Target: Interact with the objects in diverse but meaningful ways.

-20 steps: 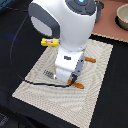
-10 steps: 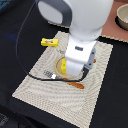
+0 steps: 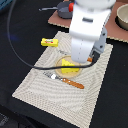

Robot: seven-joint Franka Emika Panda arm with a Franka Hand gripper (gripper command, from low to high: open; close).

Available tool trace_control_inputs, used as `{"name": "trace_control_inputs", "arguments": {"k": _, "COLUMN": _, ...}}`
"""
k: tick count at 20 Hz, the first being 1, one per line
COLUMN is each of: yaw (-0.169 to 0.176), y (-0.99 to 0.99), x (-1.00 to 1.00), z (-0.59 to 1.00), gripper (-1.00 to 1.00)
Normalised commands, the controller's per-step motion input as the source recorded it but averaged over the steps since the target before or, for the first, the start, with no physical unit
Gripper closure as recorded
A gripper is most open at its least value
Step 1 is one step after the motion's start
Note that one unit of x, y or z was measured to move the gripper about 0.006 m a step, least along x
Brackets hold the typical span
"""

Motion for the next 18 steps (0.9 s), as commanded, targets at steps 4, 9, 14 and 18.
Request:
{"name": "trace_control_inputs", "arguments": {"k": 4, "yaw": 0.018, "y": 0.18, "x": -1.00, "z": 0.00, "gripper": -1.00}}
{"name": "trace_control_inputs", "arguments": {"k": 9, "yaw": 0.004, "y": 0.22, "x": -1.00, "z": -0.09, "gripper": -1.00}}
{"name": "trace_control_inputs", "arguments": {"k": 14, "yaw": 0.000, "y": 0.07, "x": -0.92, "z": -0.32, "gripper": -1.00}}
{"name": "trace_control_inputs", "arguments": {"k": 18, "yaw": 0.004, "y": 0.10, "x": -0.48, "z": -0.13, "gripper": -1.00}}
